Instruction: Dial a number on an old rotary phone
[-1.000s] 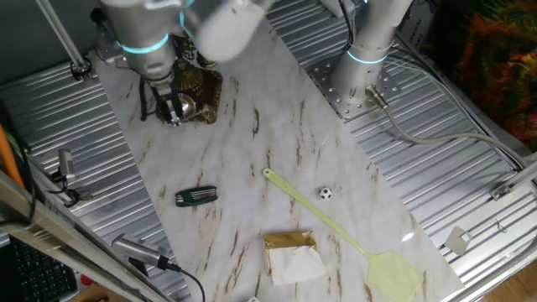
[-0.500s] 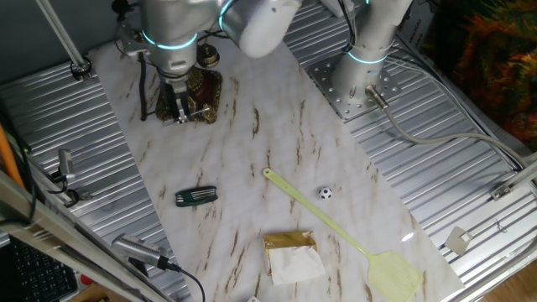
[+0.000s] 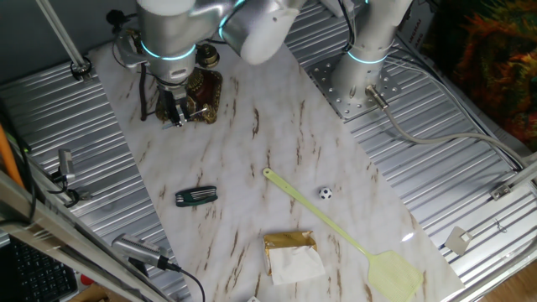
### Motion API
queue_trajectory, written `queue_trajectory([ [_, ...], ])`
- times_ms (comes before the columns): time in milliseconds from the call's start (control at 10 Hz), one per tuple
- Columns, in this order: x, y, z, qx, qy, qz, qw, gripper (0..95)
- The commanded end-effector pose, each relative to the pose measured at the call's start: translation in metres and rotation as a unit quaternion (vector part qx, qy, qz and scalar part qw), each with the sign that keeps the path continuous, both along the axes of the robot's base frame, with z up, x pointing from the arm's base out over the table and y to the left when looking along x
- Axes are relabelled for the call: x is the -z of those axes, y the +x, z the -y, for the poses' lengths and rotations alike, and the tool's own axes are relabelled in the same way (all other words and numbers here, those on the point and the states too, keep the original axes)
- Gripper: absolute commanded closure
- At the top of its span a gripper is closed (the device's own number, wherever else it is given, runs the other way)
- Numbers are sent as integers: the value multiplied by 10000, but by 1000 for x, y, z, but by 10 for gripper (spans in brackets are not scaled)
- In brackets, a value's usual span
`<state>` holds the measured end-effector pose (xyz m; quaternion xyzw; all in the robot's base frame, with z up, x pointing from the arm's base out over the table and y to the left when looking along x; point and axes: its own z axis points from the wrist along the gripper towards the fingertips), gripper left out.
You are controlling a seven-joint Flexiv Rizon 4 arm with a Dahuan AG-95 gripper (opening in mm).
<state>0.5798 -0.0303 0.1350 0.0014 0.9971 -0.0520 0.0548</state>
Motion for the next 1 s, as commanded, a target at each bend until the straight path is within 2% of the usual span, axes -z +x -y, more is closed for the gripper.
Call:
queue_trajectory([
  [100,0,0,-1,198,95,84,9997,950],
  [700,0,-1,-2,220,95,130,9996,950],
  [1000,1,-1,-4,243,98,200,9995,950],
])
